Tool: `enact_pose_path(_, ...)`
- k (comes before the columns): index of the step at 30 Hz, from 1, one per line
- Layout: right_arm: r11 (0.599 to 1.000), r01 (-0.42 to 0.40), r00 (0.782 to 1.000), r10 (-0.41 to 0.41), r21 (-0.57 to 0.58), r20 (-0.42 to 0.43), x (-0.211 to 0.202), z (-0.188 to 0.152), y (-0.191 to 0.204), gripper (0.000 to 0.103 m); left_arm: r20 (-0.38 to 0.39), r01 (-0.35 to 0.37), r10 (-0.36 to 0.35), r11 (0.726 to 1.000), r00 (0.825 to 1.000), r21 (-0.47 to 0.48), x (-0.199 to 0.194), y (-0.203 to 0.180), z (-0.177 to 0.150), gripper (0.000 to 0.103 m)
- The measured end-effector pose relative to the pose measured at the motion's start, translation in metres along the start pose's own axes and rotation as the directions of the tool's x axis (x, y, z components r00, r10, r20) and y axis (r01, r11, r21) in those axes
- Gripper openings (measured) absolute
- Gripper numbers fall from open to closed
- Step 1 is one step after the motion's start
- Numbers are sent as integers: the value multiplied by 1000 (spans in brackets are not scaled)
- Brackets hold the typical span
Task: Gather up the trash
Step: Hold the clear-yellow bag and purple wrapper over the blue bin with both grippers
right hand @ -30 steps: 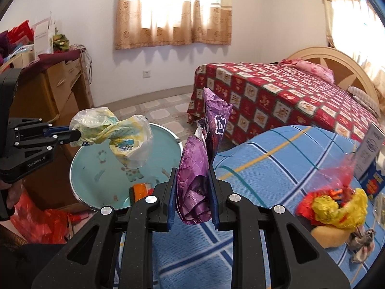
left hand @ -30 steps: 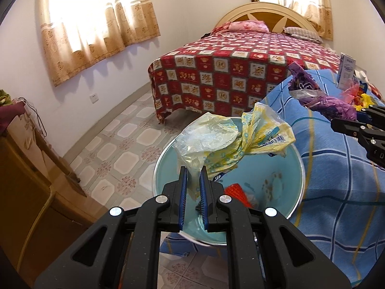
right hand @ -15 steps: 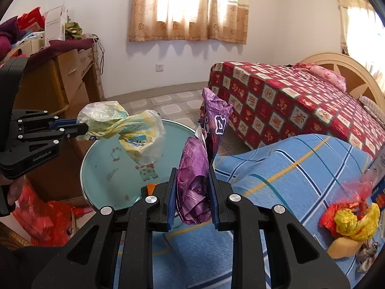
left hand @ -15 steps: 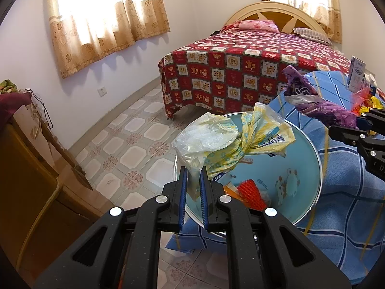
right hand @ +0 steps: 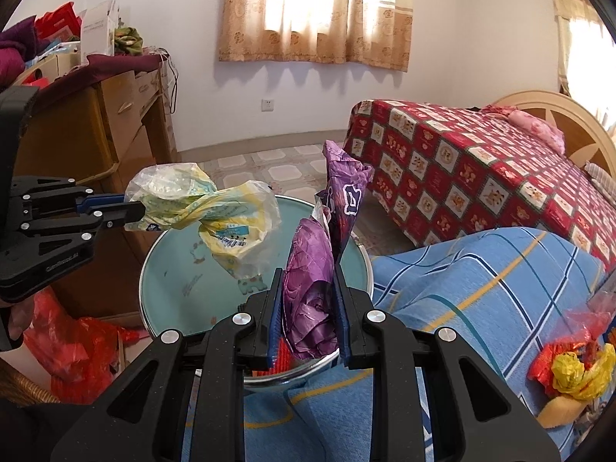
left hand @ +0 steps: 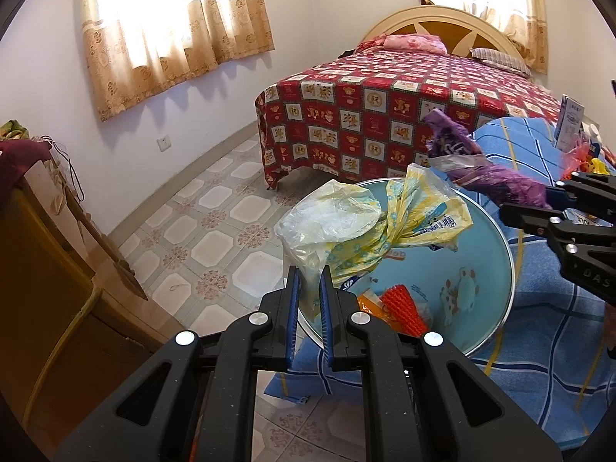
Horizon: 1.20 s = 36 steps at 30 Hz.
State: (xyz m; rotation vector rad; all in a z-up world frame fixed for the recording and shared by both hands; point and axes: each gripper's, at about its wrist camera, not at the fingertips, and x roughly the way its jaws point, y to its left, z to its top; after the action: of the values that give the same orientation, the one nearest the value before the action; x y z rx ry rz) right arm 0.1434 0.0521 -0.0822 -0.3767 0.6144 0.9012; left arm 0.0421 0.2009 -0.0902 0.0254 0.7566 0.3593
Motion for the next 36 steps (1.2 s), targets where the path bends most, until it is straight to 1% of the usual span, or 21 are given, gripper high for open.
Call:
enact_pose_path(9,1000,-10,1000,10,-10,-1,2,2,7,24,-1,3,-3,1000,1000,1,-1,-2,0,10)
enact_pose_path(36,1000,-9,1000,9,-13,-1,2,1,10,24,-4,8,-8,1000,1000,2,-1,-4,0,11)
